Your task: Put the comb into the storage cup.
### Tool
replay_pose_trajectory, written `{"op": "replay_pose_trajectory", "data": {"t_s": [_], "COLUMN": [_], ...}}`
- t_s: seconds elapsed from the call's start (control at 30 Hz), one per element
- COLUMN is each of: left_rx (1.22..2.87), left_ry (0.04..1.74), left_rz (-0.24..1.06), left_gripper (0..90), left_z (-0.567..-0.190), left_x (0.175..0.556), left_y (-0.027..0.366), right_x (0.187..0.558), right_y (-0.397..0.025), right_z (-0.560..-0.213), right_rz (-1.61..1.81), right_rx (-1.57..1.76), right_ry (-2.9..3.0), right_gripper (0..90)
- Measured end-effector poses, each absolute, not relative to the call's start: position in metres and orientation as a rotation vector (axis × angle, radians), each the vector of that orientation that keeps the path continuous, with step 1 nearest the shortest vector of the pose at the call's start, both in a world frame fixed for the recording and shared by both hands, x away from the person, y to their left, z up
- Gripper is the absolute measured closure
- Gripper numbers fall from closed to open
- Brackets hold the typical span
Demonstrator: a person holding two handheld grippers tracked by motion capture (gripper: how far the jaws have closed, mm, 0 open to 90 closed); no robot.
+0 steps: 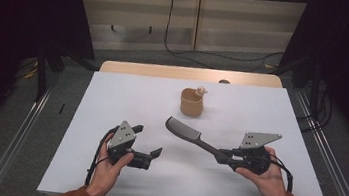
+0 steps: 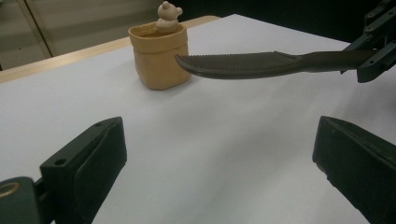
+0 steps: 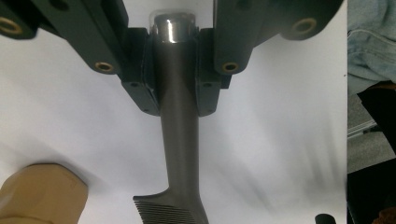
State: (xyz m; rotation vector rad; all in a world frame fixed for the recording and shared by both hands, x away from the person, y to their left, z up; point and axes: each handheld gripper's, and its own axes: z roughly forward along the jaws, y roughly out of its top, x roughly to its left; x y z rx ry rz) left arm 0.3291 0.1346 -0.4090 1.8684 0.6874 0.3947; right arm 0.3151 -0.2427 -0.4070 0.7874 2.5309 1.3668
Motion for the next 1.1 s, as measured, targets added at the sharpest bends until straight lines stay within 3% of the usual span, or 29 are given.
{"op": "replay_pose_trajectory", "data": {"t_s": [1.1], "left_rx": [1.756], "left_ry": [0.664], "left_rz": [0.346], "left_gripper": [3.2], "left_z": [-0.394], "left_x": [0.320], "left_y": [0.112], "right_x": [0.305], "right_y": [-0.239], "right_z": [-0.407], "right_rz": [1.602], "right_rx": [0.766], "right_ry": [2.246], "right_gripper": [72.3]}}
